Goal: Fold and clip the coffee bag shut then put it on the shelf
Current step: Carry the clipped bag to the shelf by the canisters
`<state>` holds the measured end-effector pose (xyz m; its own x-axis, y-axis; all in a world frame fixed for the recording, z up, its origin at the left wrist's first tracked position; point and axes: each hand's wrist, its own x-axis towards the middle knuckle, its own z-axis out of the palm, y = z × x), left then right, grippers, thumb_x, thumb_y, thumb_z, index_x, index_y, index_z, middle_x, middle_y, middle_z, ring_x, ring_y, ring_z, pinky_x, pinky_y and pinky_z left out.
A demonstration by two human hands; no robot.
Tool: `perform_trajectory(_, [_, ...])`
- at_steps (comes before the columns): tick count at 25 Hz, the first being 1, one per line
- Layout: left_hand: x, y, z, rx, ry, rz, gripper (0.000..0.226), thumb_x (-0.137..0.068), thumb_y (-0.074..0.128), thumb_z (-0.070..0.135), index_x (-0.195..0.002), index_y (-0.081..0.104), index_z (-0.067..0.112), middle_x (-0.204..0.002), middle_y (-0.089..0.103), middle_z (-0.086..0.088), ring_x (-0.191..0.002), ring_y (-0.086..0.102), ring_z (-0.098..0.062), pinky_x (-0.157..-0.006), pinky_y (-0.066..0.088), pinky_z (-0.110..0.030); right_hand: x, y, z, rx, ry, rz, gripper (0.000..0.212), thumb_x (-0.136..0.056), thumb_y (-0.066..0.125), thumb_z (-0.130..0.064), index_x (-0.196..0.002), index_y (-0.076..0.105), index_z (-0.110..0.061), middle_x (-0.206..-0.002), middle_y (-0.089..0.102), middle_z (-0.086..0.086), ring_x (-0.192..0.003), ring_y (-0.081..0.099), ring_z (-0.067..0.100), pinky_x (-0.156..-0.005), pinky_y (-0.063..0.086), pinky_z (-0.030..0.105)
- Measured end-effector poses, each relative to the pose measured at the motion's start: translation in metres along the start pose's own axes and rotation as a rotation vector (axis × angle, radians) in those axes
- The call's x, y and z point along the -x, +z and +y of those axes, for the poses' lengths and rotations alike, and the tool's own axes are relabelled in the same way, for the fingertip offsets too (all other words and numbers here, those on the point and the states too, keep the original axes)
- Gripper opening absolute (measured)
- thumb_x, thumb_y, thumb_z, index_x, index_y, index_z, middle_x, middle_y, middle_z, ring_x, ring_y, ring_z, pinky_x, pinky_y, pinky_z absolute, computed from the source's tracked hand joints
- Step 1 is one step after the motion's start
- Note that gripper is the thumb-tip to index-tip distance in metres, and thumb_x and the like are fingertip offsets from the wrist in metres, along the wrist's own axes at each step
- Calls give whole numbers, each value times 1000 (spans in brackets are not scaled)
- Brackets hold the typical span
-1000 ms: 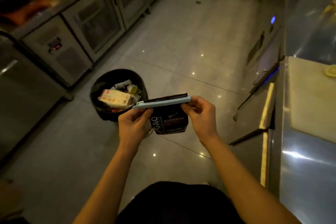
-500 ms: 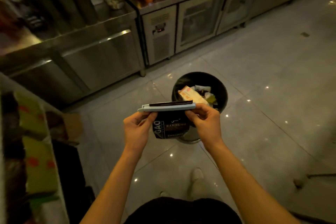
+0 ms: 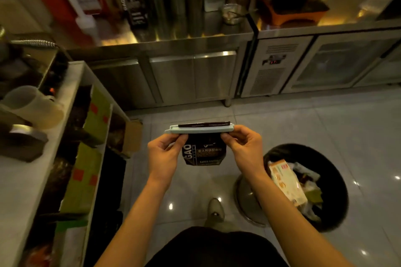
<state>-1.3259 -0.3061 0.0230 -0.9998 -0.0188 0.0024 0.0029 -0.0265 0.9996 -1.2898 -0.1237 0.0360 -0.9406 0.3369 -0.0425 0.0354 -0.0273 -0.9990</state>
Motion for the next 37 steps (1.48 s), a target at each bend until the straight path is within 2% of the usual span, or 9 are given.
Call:
perform_trajectory(7, [-125,21,4,-9,10,180,18,-84,68,6,-90,75,22,-83,77,9,-86,72,-13,-77,56,-21,-147,30,-14,-41,3,-156,22,-84,67,2,-93,70,-17,-91,75,0,-88,72,12,-75,57,20])
perform_trajectory(10, [-173,22,-2,-15,-8,204,19,-85,68,5,-90,74,23,-82,77,9,-84,73,-11,-74,56,-20,-198,49,-11,-36,0,-172,19,-84,66,2,-94,70,-13,-91,75,2,-88,72,13,-76,57,21])
perform_trajectory(15, [-281,11,-16,2,-31,225,17,-84,68,5,-91,74,18,-85,77,5,-84,73,-13,-74,57,-23,-296,99,-4,41,0,-185,19,-86,64,-1,-93,69,-18,-93,74,1,-92,71,13,-80,58,24])
perform_trajectory(18, [-351,-4,-18,17,-48,204,14,-84,68,9,-92,74,18,-90,76,-7,-89,72,-23,-79,57,-34,-357,137,-2,131,-23,-160,18,-86,66,-3,-93,70,-20,-95,74,2,-96,70,15,-84,58,32])
perform_trajectory(20, [-399,-12,-15,16,-39,200,13,-84,68,9,-91,74,19,-90,76,-6,-90,72,-23,-82,57,-37,-398,160,-3,156,-47,-136,17,-86,66,-5,-93,71,-20,-95,74,1,-96,69,15,-85,58,35])
perform_trajectory(25, [-492,-23,-10,12,-33,206,19,-85,66,-1,-89,71,18,-72,74,17,-75,68,3,-71,53,-14,-478,207,-7,174,-49,-123,13,-86,67,-4,-95,70,-13,-92,73,1,-92,69,11,-80,57,26])
perform_trajectory(28, [-552,-33,-16,14,-31,249,23,-84,67,-1,-87,72,21,-71,73,21,-74,65,5,-72,53,-13,-533,241,-2,168,-38,-163,14,-86,67,-3,-95,70,-14,-91,73,-2,-88,70,8,-77,56,21])
perform_trajectory(34, [-646,-49,-28,-83,-44,365,21,-82,72,11,-86,74,32,-77,74,21,-81,66,1,-74,51,-16,-633,290,10,153,12,-244,16,-86,68,-7,-95,70,-20,-93,74,0,-89,70,13,-79,59,33])
perform_trajectory(37, [-684,-56,-26,-110,-79,407,19,-84,70,7,-86,72,26,-72,74,21,-74,66,6,-69,50,-11,-673,312,11,154,33,-275,18,-85,69,-9,-92,69,-26,-92,73,-2,-90,70,12,-80,59,33])
